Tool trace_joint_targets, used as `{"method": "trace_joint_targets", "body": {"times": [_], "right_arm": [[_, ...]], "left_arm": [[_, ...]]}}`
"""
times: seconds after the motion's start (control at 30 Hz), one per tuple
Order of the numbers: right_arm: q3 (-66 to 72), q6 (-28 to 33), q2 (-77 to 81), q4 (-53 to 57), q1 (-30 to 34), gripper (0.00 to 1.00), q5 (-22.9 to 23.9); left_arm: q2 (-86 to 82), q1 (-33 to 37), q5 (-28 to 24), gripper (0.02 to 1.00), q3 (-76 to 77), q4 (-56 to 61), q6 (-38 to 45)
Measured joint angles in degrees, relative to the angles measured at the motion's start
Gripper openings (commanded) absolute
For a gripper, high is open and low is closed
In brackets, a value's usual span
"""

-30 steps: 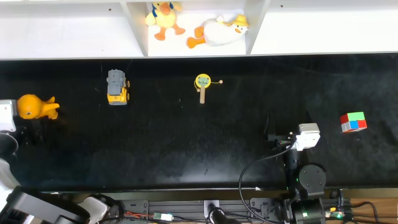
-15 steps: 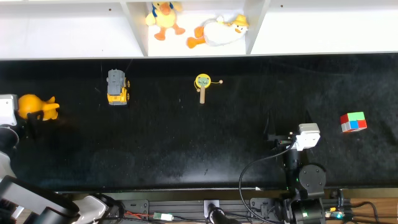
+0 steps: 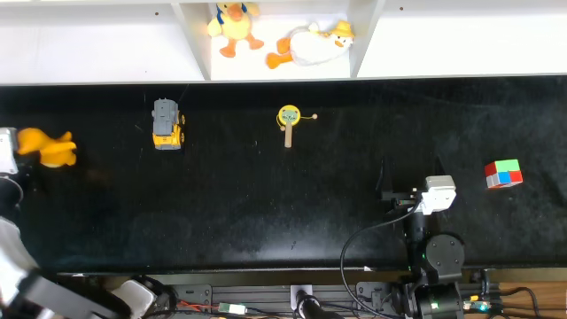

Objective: Store Toys

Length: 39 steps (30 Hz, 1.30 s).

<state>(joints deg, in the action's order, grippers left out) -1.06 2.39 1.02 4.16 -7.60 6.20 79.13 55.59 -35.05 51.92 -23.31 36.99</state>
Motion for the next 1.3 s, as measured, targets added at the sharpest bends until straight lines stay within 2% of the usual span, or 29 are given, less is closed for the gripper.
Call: {"method": "trace_joint_targets", "body": {"times": [0.17,0.37,0.73,0.97,1.3], "right_arm": [[0.0,0.04,0.0,0.0,0.0,0.996,-0.02],[0.0,0.02,0.0,-0.02,0.0,0.996,-0.02],[0.0,0.02,0.0,0.0,0.0,0.996,-0.02],[0.0,0.04,0.0,0.0,0.0,0.996,-0.02],[0.0,0.17,0.0,0.0,0.0,0.993,-0.02]], "left_arm": [[-6.91,-0.26,-0.04,0.036,0.0,0.46,-7.41],[-6.32,-3.37,-0.02,0.036,2.47,0.17,-15.34],[3.19,-10.38,0.42,0.036,12.41,0.48,-20.83],[5.11,-17.92,5.22,0.036,12.92,0.63,-22.71],[5.11,-23.76,16.37,0.036,12.96,4.74,-28.83]]}}
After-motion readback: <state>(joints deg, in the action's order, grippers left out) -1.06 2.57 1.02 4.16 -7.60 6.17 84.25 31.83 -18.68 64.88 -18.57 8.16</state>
